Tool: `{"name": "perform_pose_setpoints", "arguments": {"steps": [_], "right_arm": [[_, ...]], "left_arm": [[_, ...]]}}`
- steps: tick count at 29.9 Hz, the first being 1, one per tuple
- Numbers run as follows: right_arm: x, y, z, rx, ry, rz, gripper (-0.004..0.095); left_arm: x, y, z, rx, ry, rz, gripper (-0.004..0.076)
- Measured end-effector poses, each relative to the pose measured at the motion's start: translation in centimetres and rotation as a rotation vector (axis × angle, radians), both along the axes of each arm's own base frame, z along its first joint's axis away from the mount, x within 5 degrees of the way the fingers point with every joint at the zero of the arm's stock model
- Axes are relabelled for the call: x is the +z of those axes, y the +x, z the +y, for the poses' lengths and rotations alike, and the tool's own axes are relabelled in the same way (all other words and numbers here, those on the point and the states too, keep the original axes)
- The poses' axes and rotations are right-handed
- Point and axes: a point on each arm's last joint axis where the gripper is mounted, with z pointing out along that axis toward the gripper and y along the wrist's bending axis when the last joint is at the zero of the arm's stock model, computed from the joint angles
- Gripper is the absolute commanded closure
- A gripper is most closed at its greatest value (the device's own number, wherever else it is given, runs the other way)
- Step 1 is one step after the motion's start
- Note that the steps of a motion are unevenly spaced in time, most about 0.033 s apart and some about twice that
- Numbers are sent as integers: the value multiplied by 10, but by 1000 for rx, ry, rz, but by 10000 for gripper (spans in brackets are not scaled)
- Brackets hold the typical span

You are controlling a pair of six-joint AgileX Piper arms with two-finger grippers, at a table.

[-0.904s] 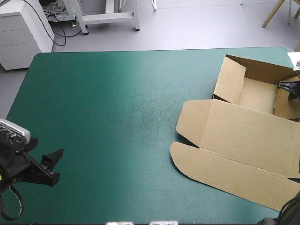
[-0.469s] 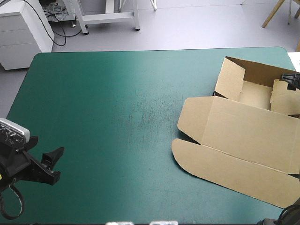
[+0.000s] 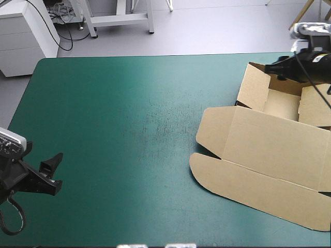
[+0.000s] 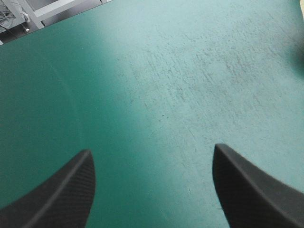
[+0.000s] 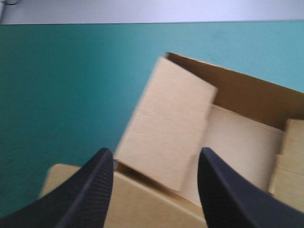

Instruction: Fold the box

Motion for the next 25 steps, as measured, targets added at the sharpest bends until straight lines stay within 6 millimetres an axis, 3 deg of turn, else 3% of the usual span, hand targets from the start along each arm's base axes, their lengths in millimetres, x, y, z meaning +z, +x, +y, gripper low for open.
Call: {"name": "perform_pose_setpoints", "arguments": {"steps": [1,4,9,13,20,25], "right_arm": [[8,-11,17,53,5,-23,480],[22,-44,46,148,15,-83,526],[27,-114,64,254,-2,-149,657],[8,-164,65,314,0,-160,747],[-45,-236,52,334,16,-178,920],[-76,-272,45,339,28,-243,926]], "left_arm": [[0,0,0,3,3,-3,244],[2,-4,2,6,-6,-28,277],[9,-23,8,2,-44,-150,314],[0,-33,12,-7,-45,-179,314],[-39,-46,14,-24,-53,-154,315],[-62,-58,18,-28,-62,-167,315]]}}
